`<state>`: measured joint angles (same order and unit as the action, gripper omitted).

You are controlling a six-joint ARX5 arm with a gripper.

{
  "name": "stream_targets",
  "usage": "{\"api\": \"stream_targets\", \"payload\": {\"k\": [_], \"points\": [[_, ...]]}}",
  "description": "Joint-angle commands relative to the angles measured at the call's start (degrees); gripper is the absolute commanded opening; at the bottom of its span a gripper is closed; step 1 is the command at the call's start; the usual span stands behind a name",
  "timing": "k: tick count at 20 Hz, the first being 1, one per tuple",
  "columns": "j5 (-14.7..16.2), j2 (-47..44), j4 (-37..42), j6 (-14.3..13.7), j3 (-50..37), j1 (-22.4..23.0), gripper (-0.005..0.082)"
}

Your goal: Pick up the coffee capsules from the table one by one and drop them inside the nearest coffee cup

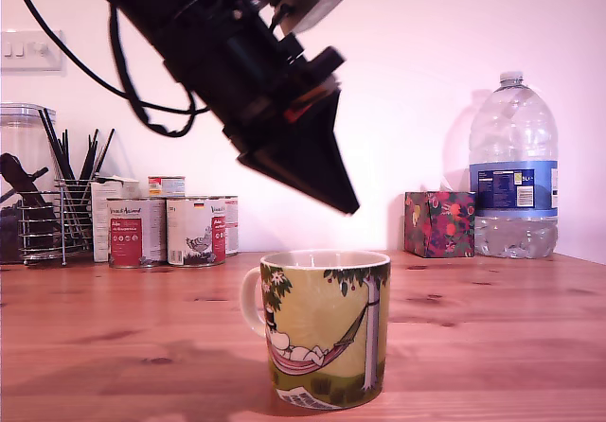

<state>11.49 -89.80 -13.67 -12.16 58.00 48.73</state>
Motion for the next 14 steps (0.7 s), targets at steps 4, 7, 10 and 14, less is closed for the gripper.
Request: {"api": "stream_targets", "payload": {"k": [4,7,10,14], "points": [[-0.5,-0.9,7.4,1.9,-2.1,-1.1,0.0003],[-0.5,-0.3,14.4,3.8,-6.2,-3.1,0.0004],[-0.4,0.9,22.1,6.1,-10.6,-5.4,0.0004],[-0.6,3.9,28.5,8.8,-16.1,-9.4,0.0004]]}}
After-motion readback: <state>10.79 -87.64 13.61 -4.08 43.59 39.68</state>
